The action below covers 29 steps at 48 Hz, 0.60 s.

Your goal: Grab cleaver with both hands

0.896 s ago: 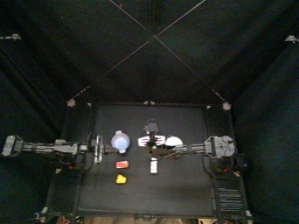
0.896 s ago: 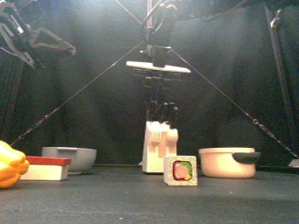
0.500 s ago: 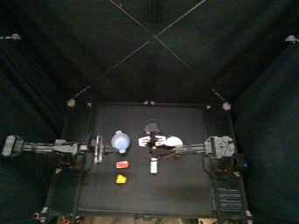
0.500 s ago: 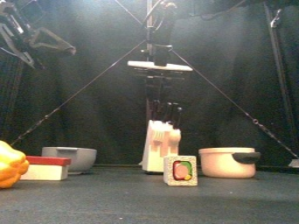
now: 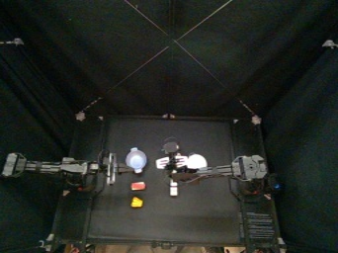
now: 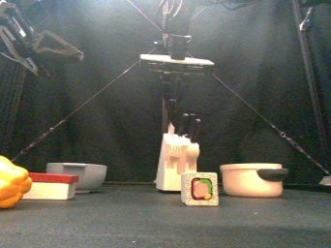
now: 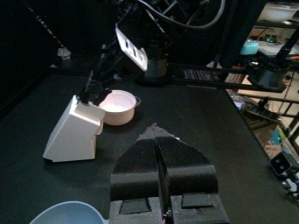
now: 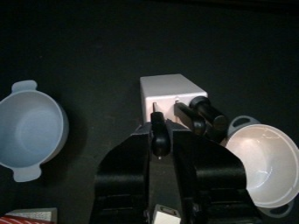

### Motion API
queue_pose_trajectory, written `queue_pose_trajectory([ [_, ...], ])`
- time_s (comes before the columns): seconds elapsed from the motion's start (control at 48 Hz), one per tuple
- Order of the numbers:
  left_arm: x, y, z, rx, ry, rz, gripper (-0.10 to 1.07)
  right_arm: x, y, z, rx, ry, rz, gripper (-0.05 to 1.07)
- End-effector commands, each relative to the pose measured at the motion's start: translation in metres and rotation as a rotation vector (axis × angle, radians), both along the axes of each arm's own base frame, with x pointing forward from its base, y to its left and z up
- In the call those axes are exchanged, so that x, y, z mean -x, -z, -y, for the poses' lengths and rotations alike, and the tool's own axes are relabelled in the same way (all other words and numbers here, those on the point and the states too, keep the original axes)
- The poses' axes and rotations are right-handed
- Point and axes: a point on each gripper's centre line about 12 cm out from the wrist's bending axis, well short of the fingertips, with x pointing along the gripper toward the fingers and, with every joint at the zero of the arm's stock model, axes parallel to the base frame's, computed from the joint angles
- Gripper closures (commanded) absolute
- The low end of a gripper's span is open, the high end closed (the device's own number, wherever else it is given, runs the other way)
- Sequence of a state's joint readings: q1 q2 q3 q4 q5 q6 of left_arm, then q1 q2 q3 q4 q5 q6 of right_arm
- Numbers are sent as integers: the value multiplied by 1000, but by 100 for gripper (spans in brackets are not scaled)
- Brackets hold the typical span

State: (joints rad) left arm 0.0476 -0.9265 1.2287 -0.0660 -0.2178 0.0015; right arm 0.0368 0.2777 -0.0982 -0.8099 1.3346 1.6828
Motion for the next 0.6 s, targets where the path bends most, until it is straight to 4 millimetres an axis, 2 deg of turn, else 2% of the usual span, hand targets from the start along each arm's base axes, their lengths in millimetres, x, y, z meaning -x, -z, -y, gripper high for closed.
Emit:
queue_pose_trajectory([
  [0.0, -2, -5, 0, -5, 1, 12, 100, 6, -34, -1, 7, 0, 76, 52],
  [0.292, -2, -5, -1, -5, -2, 12, 100, 11, -45, -12, 11, -6, 79, 52],
  [0.583, -2, -5, -1, -4, -6, 12, 100, 18, -70, -32, 48, -26, 109, 52],
])
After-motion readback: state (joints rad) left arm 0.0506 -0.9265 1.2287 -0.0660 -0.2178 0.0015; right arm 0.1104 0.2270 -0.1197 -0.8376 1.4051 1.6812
